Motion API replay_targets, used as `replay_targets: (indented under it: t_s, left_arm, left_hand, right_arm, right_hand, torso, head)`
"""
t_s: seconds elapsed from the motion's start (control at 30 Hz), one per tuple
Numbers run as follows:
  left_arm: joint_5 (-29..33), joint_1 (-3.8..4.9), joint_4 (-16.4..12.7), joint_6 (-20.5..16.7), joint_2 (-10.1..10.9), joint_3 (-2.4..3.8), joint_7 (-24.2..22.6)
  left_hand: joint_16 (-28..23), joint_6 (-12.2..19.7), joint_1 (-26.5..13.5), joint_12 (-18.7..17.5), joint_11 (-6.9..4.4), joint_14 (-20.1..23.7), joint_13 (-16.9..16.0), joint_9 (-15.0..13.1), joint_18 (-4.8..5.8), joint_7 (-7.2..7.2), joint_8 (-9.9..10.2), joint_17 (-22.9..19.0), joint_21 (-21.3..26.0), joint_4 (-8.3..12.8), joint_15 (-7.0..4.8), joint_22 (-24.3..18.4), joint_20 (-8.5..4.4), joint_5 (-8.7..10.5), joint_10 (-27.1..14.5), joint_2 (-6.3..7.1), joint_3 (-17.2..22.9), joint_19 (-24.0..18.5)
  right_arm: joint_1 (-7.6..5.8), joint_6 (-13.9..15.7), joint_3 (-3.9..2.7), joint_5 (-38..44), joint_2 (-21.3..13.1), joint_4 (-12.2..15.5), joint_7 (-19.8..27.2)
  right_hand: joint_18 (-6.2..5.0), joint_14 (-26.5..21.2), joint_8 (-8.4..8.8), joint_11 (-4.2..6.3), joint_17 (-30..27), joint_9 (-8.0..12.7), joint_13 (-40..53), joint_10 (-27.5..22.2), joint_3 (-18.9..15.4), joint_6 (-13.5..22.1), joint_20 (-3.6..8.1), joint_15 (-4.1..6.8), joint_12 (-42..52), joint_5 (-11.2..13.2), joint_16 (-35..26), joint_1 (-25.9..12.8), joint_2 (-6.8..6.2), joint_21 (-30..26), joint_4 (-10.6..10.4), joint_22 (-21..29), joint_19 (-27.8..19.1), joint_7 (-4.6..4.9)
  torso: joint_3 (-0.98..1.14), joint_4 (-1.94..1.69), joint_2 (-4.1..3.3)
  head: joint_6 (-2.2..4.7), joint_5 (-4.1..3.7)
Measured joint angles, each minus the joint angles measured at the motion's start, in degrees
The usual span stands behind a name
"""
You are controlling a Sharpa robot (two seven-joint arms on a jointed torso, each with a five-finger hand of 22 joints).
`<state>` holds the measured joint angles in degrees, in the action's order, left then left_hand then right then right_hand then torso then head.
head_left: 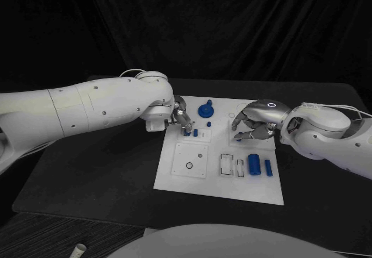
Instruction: Assemble the parts on the task board
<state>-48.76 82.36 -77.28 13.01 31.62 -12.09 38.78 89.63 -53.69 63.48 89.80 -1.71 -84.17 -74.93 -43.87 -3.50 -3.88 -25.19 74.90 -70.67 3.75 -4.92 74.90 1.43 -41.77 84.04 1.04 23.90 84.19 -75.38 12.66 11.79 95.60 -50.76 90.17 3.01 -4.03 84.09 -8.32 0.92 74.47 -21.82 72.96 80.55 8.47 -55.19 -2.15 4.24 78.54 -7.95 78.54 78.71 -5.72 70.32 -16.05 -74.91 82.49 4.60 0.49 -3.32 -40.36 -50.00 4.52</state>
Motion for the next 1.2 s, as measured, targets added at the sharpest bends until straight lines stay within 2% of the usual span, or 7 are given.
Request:
replay_targets:
  t_s: [0.43,1.2]
  left_arm:
    - [0.0,-0.04,-1.1,-2.1,1.3,-0.05,-0.1]
    - [0.0,-0.04,-2.5,-2.7,2.3,-0.06,1.1]
  left_hand:
    - [0.0,0.0,-0.3,0.0,0.0,0.0,0.0,0.2,0.0,0.02,-0.3,0.0,0.0,0.0,0.0,0.0,-0.21,-0.59,0.0,0.27,0.0,-0.2]
    - [0.0,0.0,-0.4,0.0,-0.23,0.2,0.0,0.4,0.0,0.03,-1.1,0.0,-0.2,0.0,-0.21,0.0,-0.21,-1.6,-0.2,0.44,0.0,-0.2]
  right_arm:
    - [0.05,0.0,0.0,0.0,-0.1,0.0,0.0]
    - [0.14,-0.3,0.0,0.0,-0.1,0.0,-0.1]
  right_hand:
    - [0.0,0.0,0.0,-0.01,0.0,0.0,-0.2,-0.4,0.0,0.0,0.0,0.0,0.0,0.0,0.0,0.2,0.24,0.0,0.0,0.0,0.0,0.0]
    - [0.0,0.0,0.0,-0.01,0.0,0.0,-0.3,-0.4,0.2,0.0,0.0,0.0,-0.4,-0.3,0.0,0.2,0.23,0.0,0.2,0.0,0.0,0.0]
  torso:
    - [0.1,0.08,0.02]
    - [0.06,0.05,-0.08]
  head:
    - [0.0,0.02]
    - [0.0,0.15]
